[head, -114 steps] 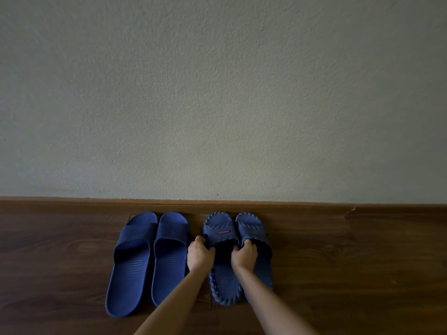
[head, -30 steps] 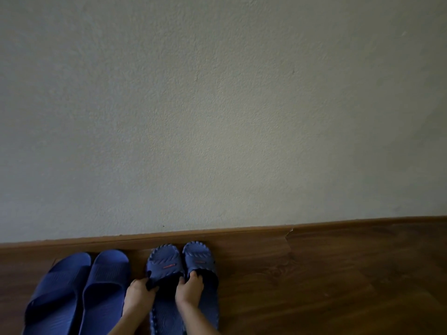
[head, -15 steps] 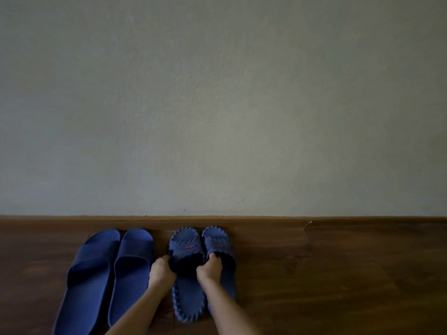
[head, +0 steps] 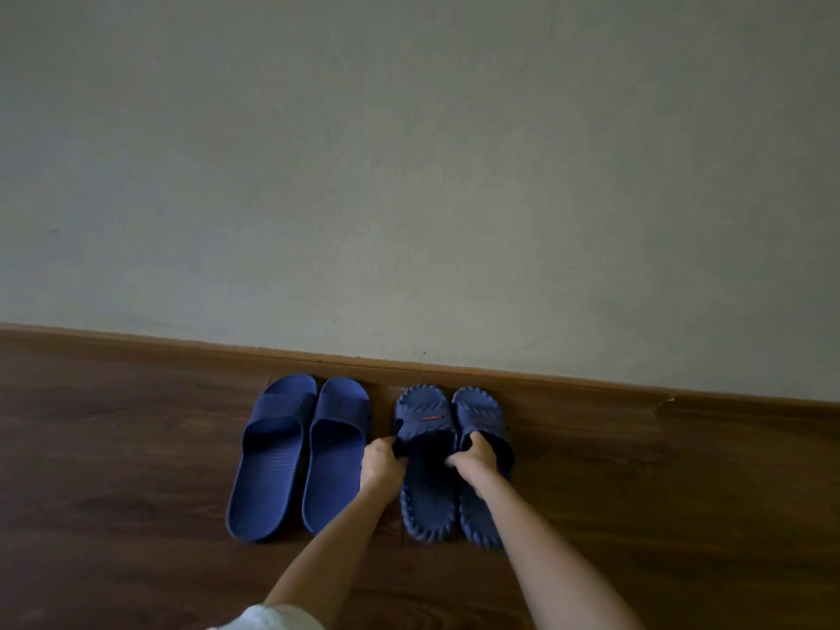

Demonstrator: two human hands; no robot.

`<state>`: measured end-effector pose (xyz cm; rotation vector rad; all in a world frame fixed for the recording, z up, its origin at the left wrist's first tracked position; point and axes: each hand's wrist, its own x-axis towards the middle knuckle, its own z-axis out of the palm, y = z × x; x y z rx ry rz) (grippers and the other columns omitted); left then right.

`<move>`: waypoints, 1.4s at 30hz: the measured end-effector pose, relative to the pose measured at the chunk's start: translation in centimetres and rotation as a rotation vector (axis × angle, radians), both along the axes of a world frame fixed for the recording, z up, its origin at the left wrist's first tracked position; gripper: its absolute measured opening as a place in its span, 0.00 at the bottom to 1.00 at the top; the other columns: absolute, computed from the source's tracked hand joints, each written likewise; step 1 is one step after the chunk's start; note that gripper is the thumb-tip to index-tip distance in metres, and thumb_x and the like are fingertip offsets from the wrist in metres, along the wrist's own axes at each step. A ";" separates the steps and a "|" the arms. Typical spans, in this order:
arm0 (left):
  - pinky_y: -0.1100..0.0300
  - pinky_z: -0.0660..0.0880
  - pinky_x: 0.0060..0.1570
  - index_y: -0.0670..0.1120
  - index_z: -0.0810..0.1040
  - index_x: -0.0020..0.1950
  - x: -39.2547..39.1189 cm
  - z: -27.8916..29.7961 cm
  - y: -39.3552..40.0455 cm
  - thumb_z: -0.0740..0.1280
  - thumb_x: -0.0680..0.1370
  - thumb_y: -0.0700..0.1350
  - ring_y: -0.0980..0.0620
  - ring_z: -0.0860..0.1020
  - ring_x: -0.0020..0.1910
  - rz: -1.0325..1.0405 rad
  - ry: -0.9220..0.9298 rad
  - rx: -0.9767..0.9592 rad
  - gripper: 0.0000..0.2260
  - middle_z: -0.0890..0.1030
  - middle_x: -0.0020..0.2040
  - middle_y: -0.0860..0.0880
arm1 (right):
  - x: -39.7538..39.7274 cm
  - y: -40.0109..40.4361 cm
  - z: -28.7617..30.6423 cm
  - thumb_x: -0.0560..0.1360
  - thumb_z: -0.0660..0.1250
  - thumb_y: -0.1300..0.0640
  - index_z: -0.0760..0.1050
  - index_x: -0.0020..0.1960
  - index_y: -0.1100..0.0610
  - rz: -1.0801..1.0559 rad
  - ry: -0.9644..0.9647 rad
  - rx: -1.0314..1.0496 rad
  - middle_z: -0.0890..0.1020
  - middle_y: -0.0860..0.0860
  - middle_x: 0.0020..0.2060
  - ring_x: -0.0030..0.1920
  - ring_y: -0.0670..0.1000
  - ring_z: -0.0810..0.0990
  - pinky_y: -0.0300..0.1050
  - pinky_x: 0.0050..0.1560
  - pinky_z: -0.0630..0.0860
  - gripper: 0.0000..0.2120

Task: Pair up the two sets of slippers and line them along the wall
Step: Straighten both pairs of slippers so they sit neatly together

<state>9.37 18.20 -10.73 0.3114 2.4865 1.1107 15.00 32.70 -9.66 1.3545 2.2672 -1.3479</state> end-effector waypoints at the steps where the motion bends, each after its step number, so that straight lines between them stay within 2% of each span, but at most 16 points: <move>1: 0.50 0.77 0.48 0.39 0.81 0.54 0.2 -0.2 -0.1 0.67 0.73 0.37 0.39 0.80 0.51 0.000 -0.003 -0.001 0.10 0.84 0.51 0.38 | 0.0 0.0 0.0 0.75 0.67 0.65 0.52 0.77 0.59 0.002 0.001 -0.006 0.57 0.56 0.77 0.76 0.57 0.58 0.48 0.70 0.63 0.36; 6: 0.48 0.78 0.51 0.39 0.80 0.56 0.1 -0.3 -0.1 0.67 0.73 0.38 0.38 0.79 0.53 -0.003 -0.006 -0.014 0.12 0.83 0.53 0.38 | 0.2 -0.2 0.3 0.76 0.67 0.65 0.51 0.77 0.59 -0.009 0.005 -0.039 0.57 0.55 0.77 0.75 0.57 0.59 0.49 0.70 0.64 0.36; 12: 0.52 0.77 0.50 0.39 0.81 0.54 0.0 -0.2 -0.3 0.67 0.73 0.36 0.40 0.80 0.52 0.011 -0.041 0.013 0.12 0.84 0.51 0.39 | 0.7 0.3 0.6 0.75 0.67 0.63 0.49 0.78 0.56 -0.012 0.007 -0.133 0.57 0.55 0.77 0.74 0.59 0.63 0.53 0.71 0.65 0.38; 15: 0.54 0.76 0.46 0.38 0.82 0.52 -0.3 -0.3 -0.3 0.66 0.72 0.35 0.40 0.81 0.50 0.016 -0.050 0.023 0.10 0.84 0.49 0.38 | 0.8 0.5 0.6 0.76 0.67 0.61 0.49 0.78 0.56 0.001 0.020 -0.142 0.58 0.56 0.76 0.72 0.58 0.66 0.54 0.70 0.66 0.37; 18: 0.58 0.71 0.40 0.36 0.82 0.50 -0.5 -0.2 -0.3 0.65 0.72 0.33 0.40 0.81 0.48 0.024 -0.060 0.034 0.10 0.84 0.48 0.37 | 0.9 0.8 0.8 0.79 0.63 0.61 0.50 0.77 0.57 -0.015 0.053 -0.197 0.63 0.57 0.74 0.62 0.56 0.74 0.55 0.67 0.71 0.33; 20: 0.59 0.70 0.40 0.36 0.82 0.49 -0.6 -0.3 -0.3 0.64 0.72 0.33 0.39 0.80 0.48 0.039 -0.064 0.039 0.09 0.84 0.48 0.37 | 0.9 0.8 1.1 0.79 0.62 0.62 0.51 0.77 0.58 -0.032 0.071 -0.231 0.64 0.58 0.73 0.58 0.55 0.76 0.52 0.65 0.74 0.30; 26: 0.58 0.73 0.43 0.37 0.82 0.50 -0.6 -0.4 -0.4 0.68 0.72 0.35 0.41 0.81 0.49 0.042 -0.049 0.041 0.08 0.84 0.49 0.39 | 0.9 0.8 0.6 0.76 0.68 0.55 0.50 0.77 0.56 -0.004 0.054 -0.174 0.59 0.55 0.76 0.71 0.57 0.67 0.56 0.70 0.68 0.37; 30: 0.54 0.79 0.48 0.39 0.82 0.50 -0.7 -0.4 -0.5 0.69 0.70 0.34 0.43 0.81 0.48 0.048 -0.032 0.078 0.09 0.85 0.48 0.40 | 1.0 0.4 1.2 0.76 0.68 0.57 0.50 0.77 0.57 0.018 0.033 -0.143 0.57 0.56 0.77 0.74 0.57 0.62 0.53 0.73 0.63 0.37; 33: 0.54 0.78 0.48 0.39 0.82 0.51 -0.8 -0.4 -0.4 0.70 0.70 0.35 0.43 0.81 0.48 0.049 -0.020 0.077 0.10 0.85 0.48 0.41 | 0.8 0.7 0.5 0.75 0.69 0.59 0.50 0.77 0.58 0.026 0.021 -0.130 0.57 0.56 0.77 0.75 0.57 0.59 0.52 0.72 0.61 0.38; 39: 0.56 0.77 0.50 0.40 0.81 0.54 -0.9 -0.5 -0.2 0.71 0.70 0.36 0.43 0.81 0.52 0.028 -0.030 0.061 0.13 0.84 0.51 0.41 | 0.4 0.5 0.1 0.75 0.70 0.56 0.49 0.77 0.58 0.000 0.067 -0.132 0.57 0.56 0.77 0.75 0.57 0.59 0.52 0.73 0.61 0.39; 42: 0.56 0.77 0.51 0.39 0.81 0.54 -0.9 -0.6 -0.1 0.70 0.70 0.35 0.43 0.81 0.53 0.019 -0.019 0.062 0.13 0.84 0.52 0.40 | 0.2 0.2 0.0 0.76 0.67 0.54 0.50 0.77 0.59 0.001 0.080 -0.100 0.57 0.56 0.76 0.75 0.58 0.59 0.52 0.72 0.61 0.37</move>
